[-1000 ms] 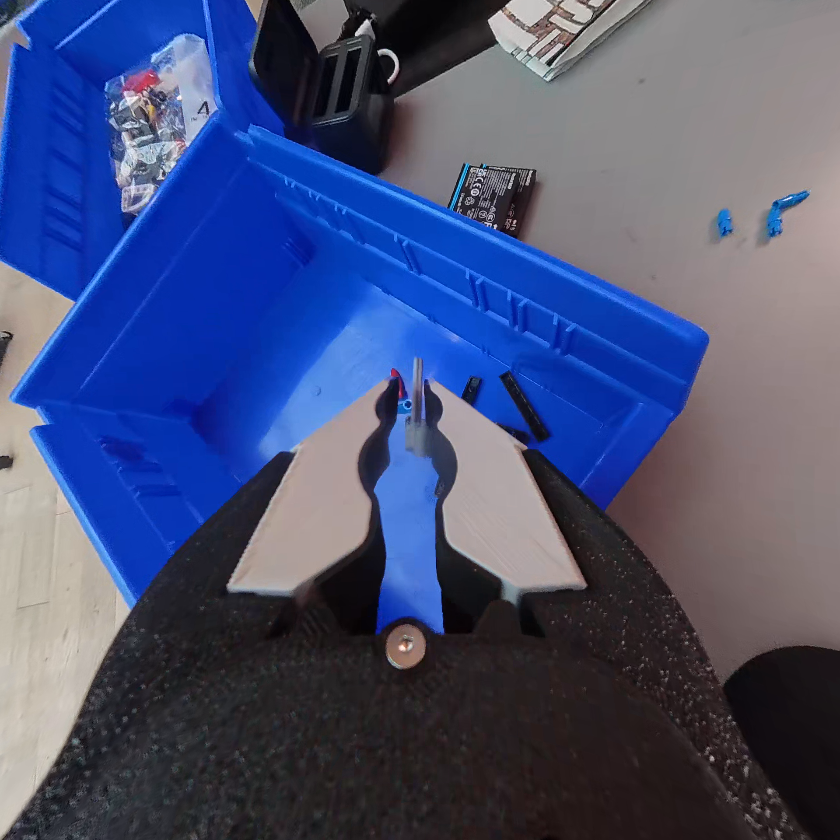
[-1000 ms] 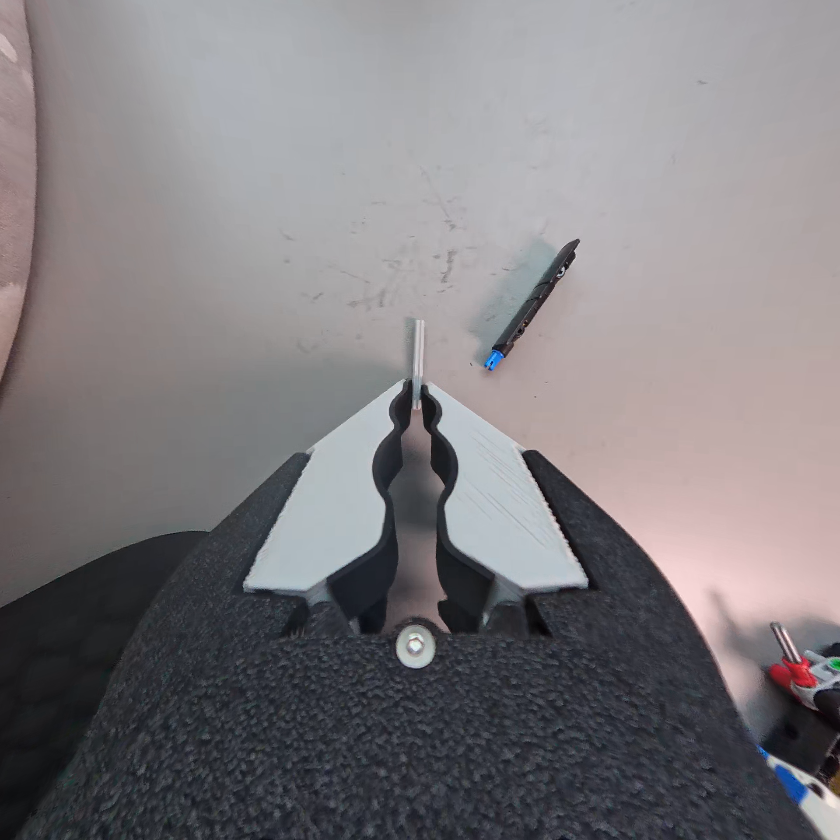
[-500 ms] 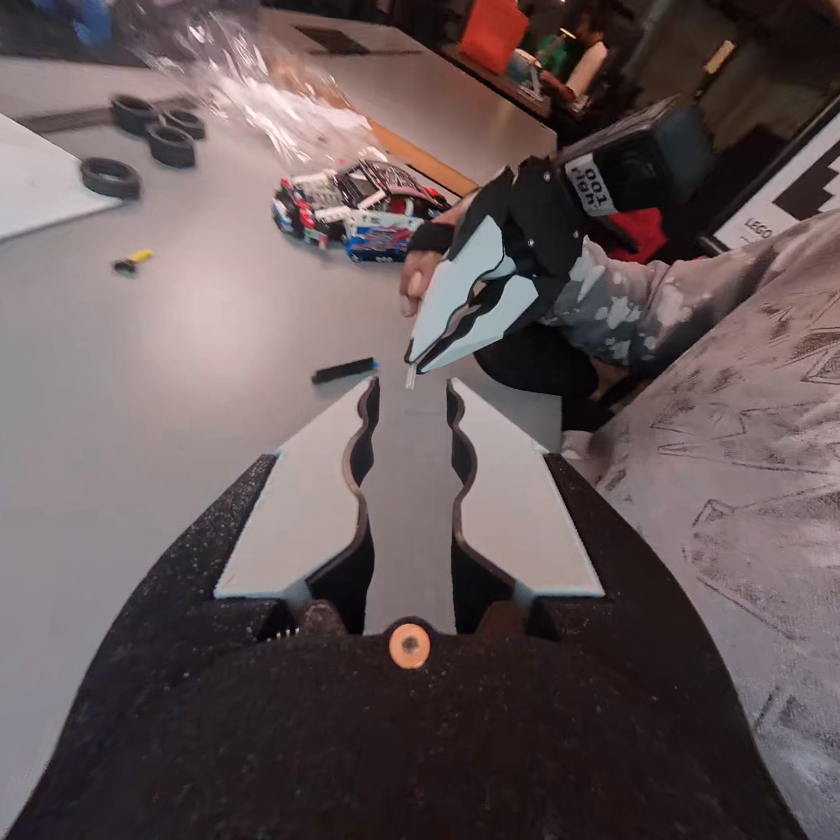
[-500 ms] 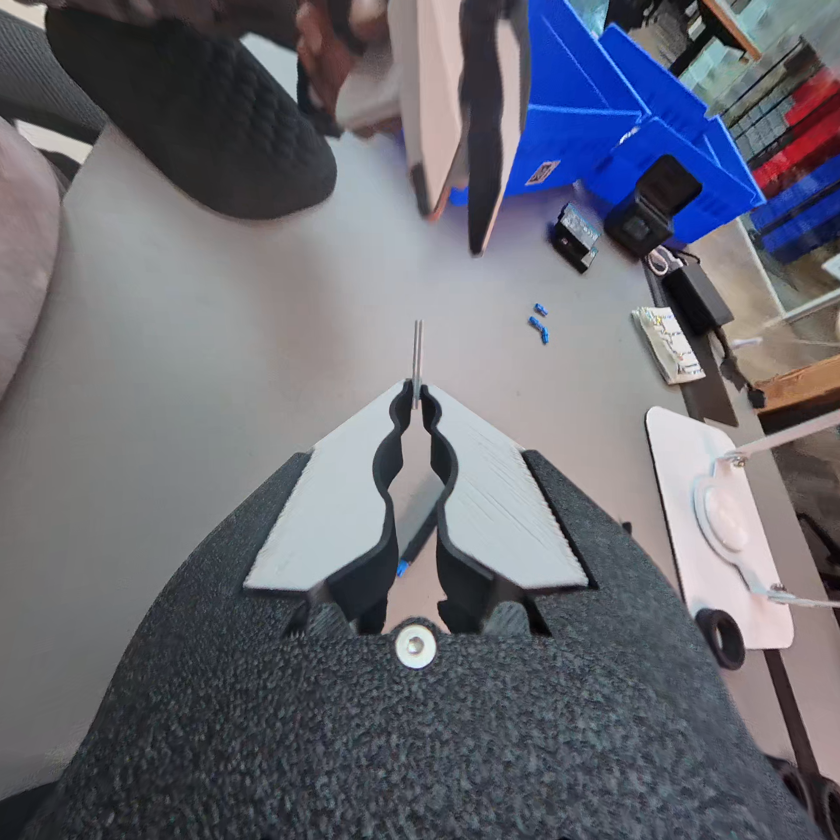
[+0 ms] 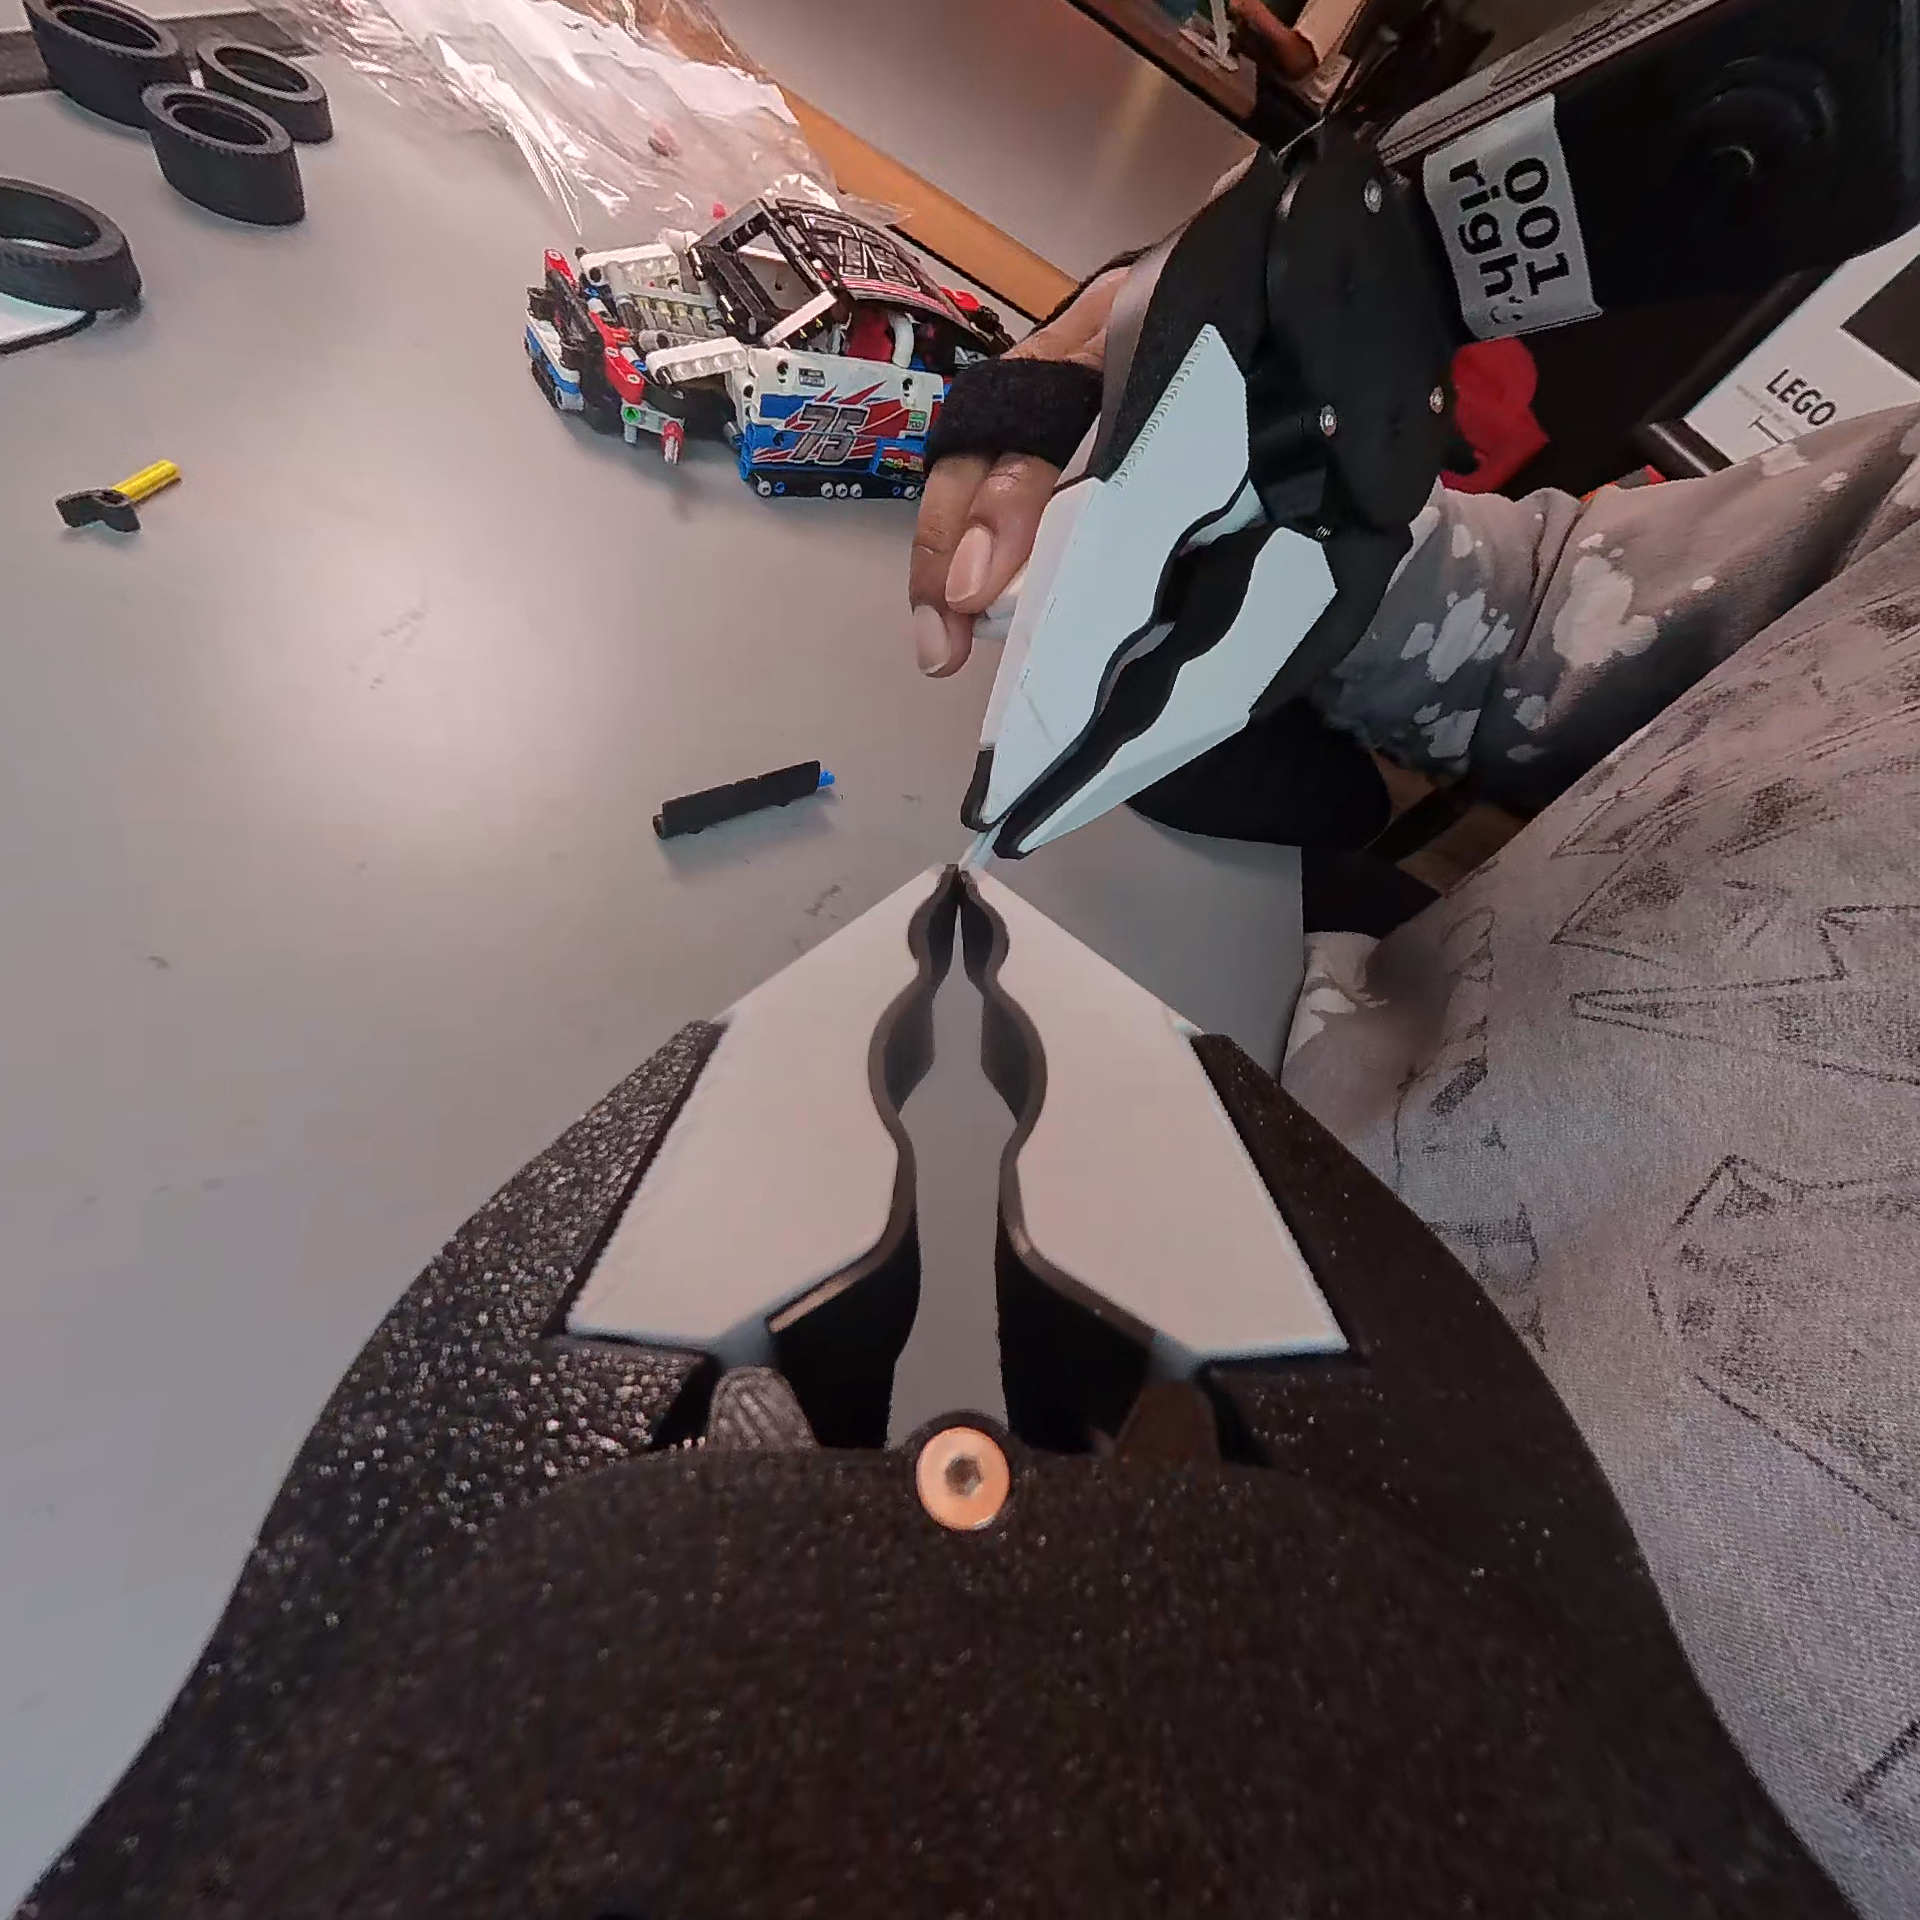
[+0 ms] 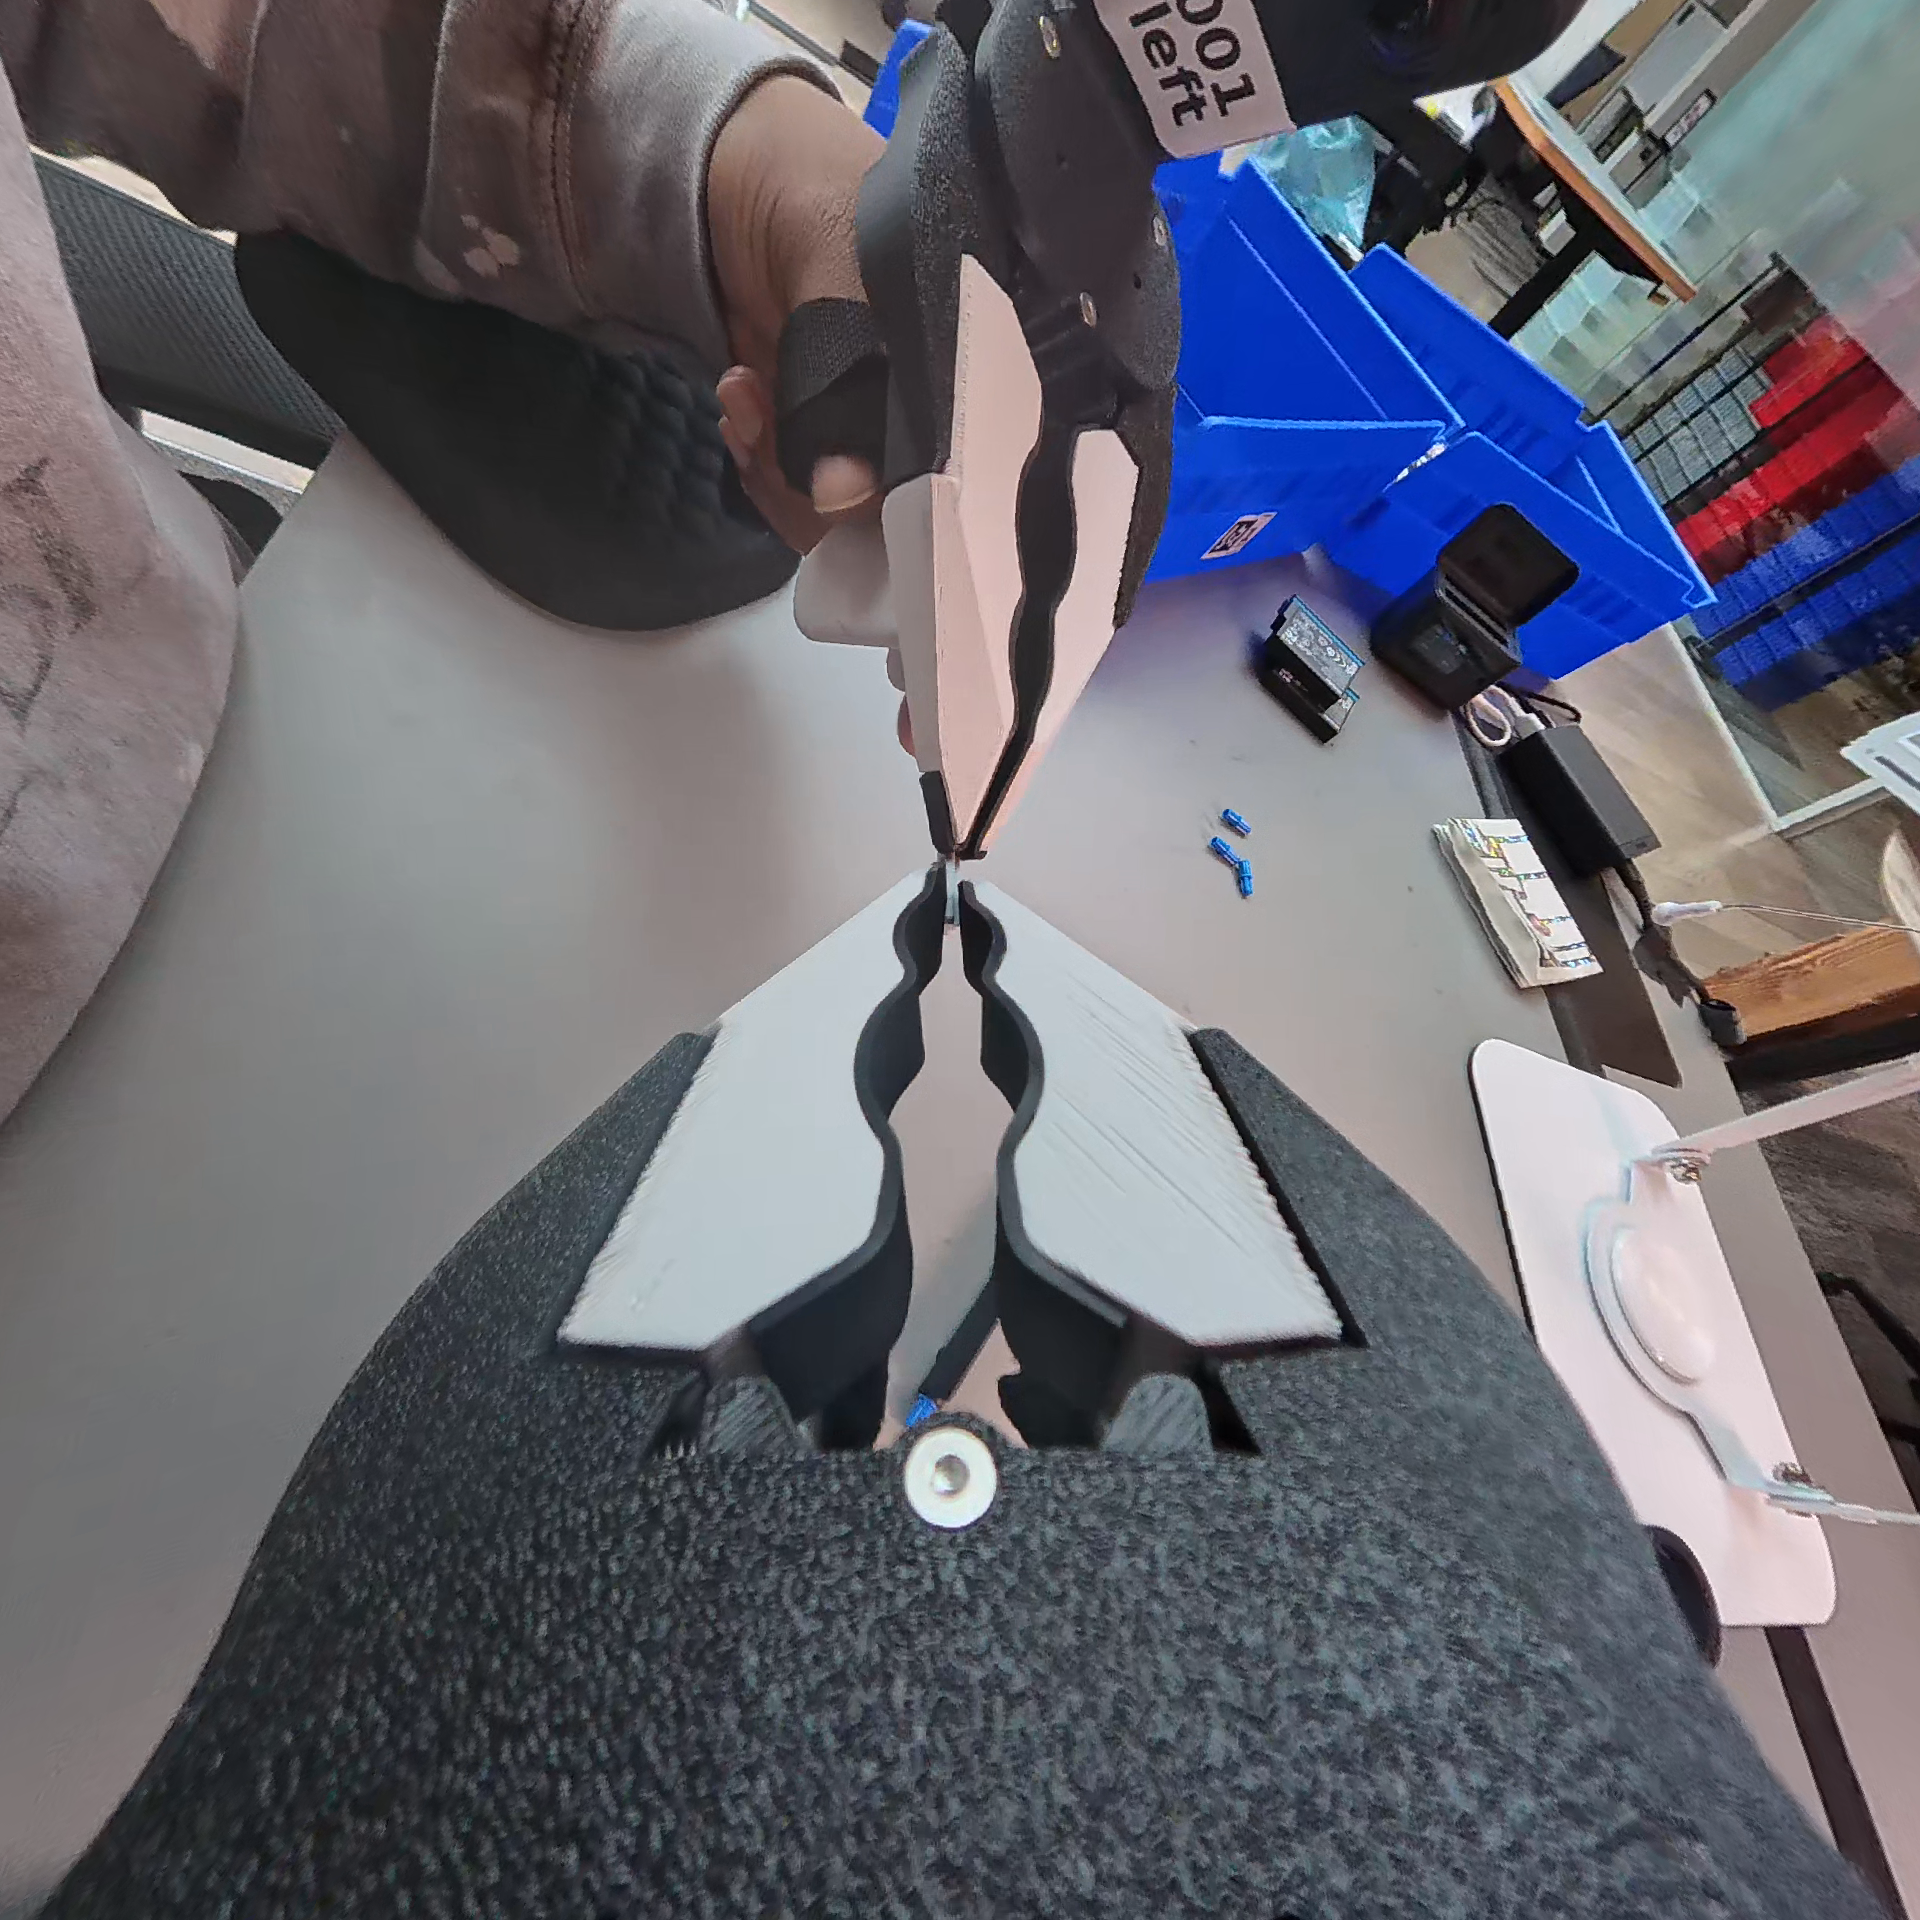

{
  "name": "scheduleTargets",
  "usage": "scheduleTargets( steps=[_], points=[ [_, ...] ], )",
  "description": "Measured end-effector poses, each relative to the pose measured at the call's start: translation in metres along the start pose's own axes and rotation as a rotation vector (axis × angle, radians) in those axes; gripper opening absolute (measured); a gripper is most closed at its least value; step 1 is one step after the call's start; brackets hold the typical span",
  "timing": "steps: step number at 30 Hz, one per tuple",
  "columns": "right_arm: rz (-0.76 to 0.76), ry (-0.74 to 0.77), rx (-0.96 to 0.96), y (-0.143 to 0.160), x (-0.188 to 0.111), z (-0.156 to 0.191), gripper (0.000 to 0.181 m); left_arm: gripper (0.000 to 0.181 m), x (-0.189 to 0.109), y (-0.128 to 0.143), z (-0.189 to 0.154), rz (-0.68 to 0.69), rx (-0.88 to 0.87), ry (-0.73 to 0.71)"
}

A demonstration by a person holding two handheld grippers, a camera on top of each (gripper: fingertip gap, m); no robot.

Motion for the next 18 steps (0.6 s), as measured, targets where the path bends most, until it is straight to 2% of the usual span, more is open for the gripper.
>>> scheduleTargets(
  steps=[7, 10, 13, 15, 18],
  points=[
    [-0.033, -0.022, 0.026, -0.003, -0.002, 0.002, 0.002, 0.02, 0.001, 0.003, -0.005, 0.029, 0.064, -0.003],
    [-0.044, -0.033, 0.037, -0.005, -0.003, 0.003, 0.0, 0.006, 0.005, 0.007, -0.005, 0.074, 0.1, -0.02],
    [-0.044, 0.003, 0.09, 0.001, -0.005, -0.007, 0.001, 0.004, -0.001, 0.007, -0.005, 0.09, 0.127, -0.059],
    [0.031, 0.031, 0.15, 0.021, -0.009, -0.019, 0.016, 0.003, -0.025, 0.0, 0.004, 0.063, 0.147, -0.183],
    [0.205, 0.028, 0.236, 0.067, -0.018, -0.023, 0.022, 0.003, -0.098, -0.019, 0.024, -0.048, 0.143, -0.497]
  ],
)
Point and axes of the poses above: each gripper's, where its closed fingertips meet, x out along the fingers, y out of its underside, z = x × y across the jaws, the point moved 3 cm from there along -x, back along the fingers, and after that the axes turned 9 degrees about y, right-handed, at the moved point
